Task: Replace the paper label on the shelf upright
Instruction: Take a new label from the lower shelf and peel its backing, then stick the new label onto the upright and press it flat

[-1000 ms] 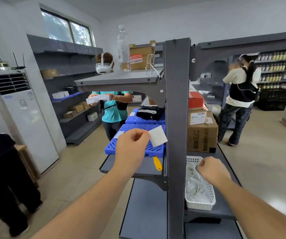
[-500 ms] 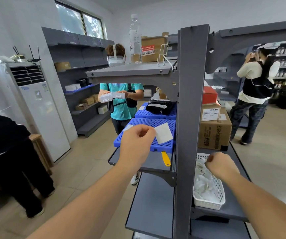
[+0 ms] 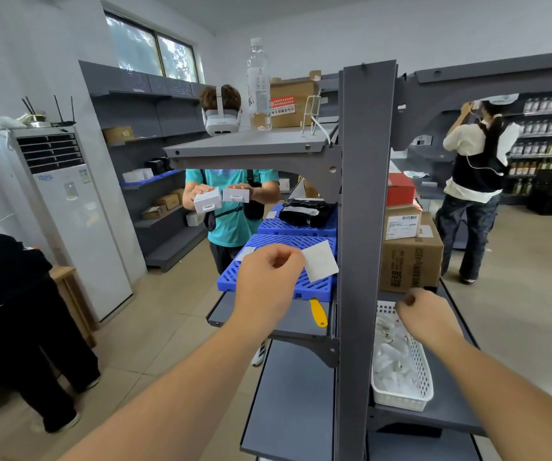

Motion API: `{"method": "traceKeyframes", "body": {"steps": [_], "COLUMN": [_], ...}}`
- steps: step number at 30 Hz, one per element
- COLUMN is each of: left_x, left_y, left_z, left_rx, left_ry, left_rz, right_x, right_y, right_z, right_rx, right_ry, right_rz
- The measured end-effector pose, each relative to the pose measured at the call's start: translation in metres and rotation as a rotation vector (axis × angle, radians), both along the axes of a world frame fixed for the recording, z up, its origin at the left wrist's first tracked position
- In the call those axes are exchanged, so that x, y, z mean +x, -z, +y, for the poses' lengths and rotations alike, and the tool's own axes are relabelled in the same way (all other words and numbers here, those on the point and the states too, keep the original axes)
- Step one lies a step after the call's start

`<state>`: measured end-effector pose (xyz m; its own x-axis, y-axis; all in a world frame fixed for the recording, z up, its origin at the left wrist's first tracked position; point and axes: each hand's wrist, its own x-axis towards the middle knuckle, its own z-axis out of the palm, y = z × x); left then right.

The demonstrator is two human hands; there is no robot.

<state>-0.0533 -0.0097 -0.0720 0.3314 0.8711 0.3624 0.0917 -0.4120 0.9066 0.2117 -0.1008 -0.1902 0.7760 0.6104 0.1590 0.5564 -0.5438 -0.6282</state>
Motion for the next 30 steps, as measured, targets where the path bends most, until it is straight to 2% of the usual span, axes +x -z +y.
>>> {"method": "traceKeyframes", "body": {"steps": [5,9,12,17,21,30], "left_x": [0.009,0.016,0.02,0.026,0.029,0.031], "left_y": [-0.008,-0.014,-0.02,-0.034,-0.039,-0.048], "left_z": [-0.008,-0.013,-0.016,-0.026,-0.032,-0.038], "left_rx": [-0.012,-0.005,0.01,0.055,0.072,0.076], "left_ry": [0.037,0.045,0.046,0.075,0.108,0.182], "left_rz": [-0.051,-0.05,-0.064,-0.098,-0.107,-0.143], "right_x": [-0.017,-0.031,-0.056,-0.101,-0.11,-0.11], "right_y": [-0.045,-0.096,-0.133,-0.161,-0.158,-0.165], "right_z": [-0.014,-0.029,-0.042,-0.048,-0.039,-0.031], "right_rx": [0.304,0.543,0.695,0.548,0.463,0.431], "right_ry": [0.032,0.027,-0.078,-0.353,-0.369,-0.319], "right_rz": [-0.083,-0.321,-0.534,-0.737,-0.797,-0.734]}}
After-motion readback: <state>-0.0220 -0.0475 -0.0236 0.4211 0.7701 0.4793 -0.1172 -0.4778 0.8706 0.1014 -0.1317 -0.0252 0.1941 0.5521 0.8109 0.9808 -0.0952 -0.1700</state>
